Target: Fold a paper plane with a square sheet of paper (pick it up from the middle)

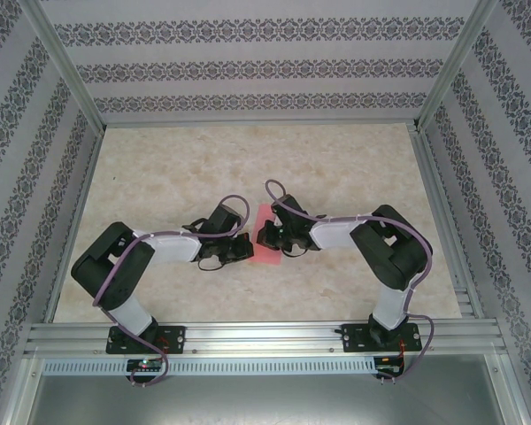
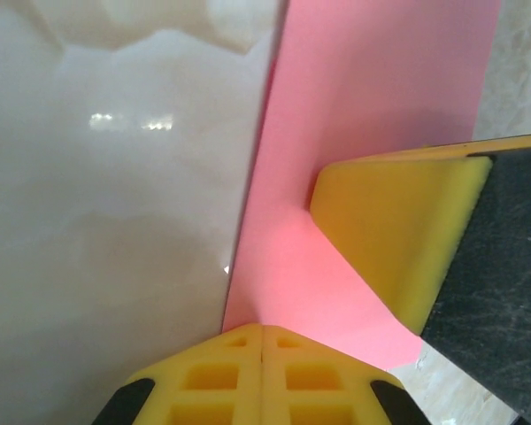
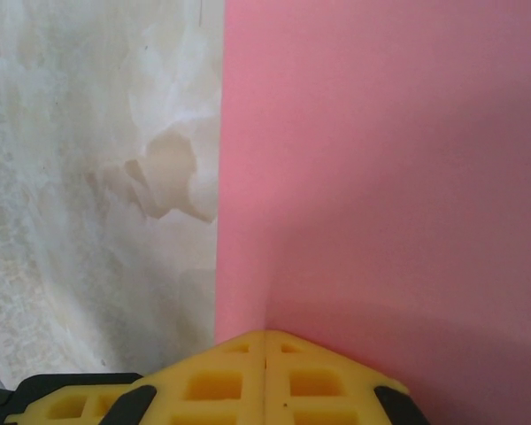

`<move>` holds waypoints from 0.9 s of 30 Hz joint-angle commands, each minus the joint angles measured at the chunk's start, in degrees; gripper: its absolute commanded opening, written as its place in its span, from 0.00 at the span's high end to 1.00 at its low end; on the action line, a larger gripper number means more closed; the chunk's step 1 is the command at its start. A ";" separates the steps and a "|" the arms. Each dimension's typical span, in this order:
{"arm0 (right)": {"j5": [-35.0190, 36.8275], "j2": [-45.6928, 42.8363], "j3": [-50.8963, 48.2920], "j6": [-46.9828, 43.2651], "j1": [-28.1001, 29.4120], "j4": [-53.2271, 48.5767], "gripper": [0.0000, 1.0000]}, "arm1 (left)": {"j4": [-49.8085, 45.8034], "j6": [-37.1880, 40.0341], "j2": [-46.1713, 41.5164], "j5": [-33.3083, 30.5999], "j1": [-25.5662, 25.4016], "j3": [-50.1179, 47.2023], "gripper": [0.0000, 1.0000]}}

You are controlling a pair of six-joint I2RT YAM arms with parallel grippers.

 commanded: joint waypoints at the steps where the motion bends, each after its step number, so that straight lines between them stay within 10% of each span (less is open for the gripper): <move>1: 3.70 0.39 0.80 -4.59 -3.40 -3.01 0.97 | -7.03 1.09 3.15 -2.93 -0.63 -0.42 0.96; 15: 2.74 -3.63 -1.32 -10.63 -14.01 -1.36 0.96 | -6.21 1.79 3.11 -0.01 -0.63 -0.66 0.97; 27: 3.06 -0.46 3.97 -10.78 -7.60 -4.52 0.90 | -4.45 4.33 -6.38 5.85 -0.61 3.98 0.83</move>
